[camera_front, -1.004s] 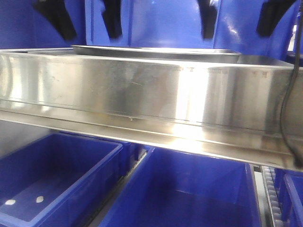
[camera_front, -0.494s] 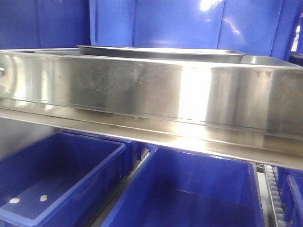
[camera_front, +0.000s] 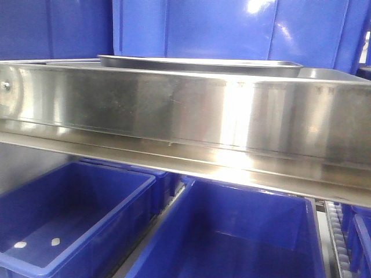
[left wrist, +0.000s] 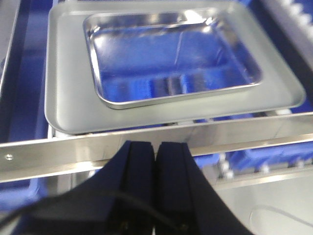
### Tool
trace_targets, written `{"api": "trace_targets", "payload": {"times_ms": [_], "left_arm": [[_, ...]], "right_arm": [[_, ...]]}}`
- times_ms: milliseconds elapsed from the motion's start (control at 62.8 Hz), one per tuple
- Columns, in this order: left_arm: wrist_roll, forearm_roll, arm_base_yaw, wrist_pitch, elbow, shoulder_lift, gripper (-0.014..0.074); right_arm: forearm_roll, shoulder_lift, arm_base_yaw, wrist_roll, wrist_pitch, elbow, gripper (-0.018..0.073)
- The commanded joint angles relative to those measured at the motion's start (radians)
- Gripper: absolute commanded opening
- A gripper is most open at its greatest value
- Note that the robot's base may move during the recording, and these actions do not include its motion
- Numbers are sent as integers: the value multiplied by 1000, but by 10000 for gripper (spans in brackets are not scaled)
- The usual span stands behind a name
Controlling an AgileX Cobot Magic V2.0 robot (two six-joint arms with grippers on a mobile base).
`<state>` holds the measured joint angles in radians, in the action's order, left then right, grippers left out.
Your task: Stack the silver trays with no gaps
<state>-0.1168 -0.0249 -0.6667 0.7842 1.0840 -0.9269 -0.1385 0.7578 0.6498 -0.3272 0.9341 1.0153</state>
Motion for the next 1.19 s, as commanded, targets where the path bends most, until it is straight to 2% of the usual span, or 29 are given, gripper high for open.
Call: {"api": "trace_targets", "payload": {"times_ms": [0, 223, 414, 1179], "left_arm": [[-11, -6, -14, -181, -82, 103, -48], [-11, -6, -15, -414, -356, 353, -48], [-11, -6, -15, -500, -479, 479, -48], [-11, -6, -15, -507, -507, 487, -48]], "right_arm": [[-7, -108, 11, 33, -191, -110, 54], [-7, -338, 18, 83, -382, -372, 54], [-8, -443, 18, 100, -486, -471, 54], [-8, -440, 18, 100, -491, -478, 53]]}}
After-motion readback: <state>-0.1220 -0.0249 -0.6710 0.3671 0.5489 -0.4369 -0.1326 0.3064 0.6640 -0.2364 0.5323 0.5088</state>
